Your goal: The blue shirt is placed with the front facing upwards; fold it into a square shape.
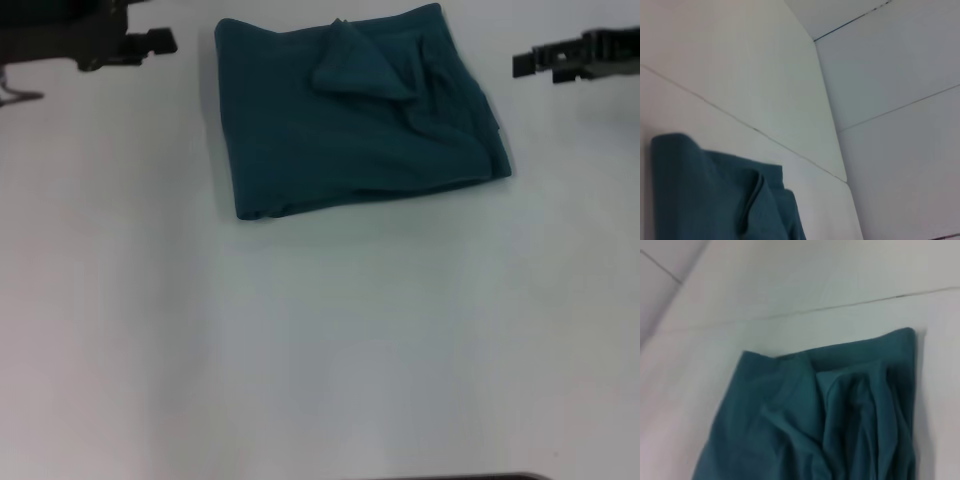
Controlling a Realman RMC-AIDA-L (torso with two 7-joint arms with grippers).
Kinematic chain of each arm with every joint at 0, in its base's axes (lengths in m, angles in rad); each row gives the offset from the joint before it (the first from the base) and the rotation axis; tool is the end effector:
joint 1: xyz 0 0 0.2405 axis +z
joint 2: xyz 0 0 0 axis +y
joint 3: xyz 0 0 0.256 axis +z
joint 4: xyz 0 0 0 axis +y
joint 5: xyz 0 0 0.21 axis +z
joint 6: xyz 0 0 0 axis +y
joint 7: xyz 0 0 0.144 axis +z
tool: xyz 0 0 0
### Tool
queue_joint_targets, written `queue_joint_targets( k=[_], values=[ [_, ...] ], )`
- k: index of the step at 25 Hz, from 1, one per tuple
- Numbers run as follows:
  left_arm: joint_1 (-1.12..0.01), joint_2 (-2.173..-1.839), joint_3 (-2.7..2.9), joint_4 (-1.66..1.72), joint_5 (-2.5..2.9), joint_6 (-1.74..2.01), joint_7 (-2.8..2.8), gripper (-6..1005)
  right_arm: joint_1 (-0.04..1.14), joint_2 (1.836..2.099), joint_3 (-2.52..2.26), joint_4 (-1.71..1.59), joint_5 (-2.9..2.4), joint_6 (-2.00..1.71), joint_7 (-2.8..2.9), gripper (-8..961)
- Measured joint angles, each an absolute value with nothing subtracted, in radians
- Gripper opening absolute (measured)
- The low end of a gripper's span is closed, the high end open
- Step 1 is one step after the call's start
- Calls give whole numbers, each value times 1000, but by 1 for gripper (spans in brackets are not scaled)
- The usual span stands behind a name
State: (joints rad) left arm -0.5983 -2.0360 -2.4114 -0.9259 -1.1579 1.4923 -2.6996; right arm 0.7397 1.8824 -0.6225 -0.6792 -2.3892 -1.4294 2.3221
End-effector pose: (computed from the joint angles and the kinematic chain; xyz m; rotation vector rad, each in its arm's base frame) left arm -0.2194 0.3829 0.0616 -2.1390 -1.9305 -0.8625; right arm 0.2724 0.4060 0.0822 -2.2913 1.5456 0.2824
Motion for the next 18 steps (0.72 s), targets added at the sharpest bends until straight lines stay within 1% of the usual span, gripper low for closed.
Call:
queue_joint_targets(
  k=[4,8,12,18],
  values=[
    [-549,-2041,-2438,-927,-1165,1537,-2664,864,843,1897,-707,-743,-2478,-1427,2409,897],
    [-504,-2037,-2454,-928,-1167,1568,-2645,864,918,1925,-779,-783,-2553,-1424,2480,897],
    [-470,-2031,-2473,-935,-1161,1583,-2643,864,957,1951,-854,-789,-2644,-1403,2552,897],
    [-439,-2024,-2479,-937,-1138,1617,-2642,864,973,1987,-938,-789,-2683,-1362,2594,897]
  ],
)
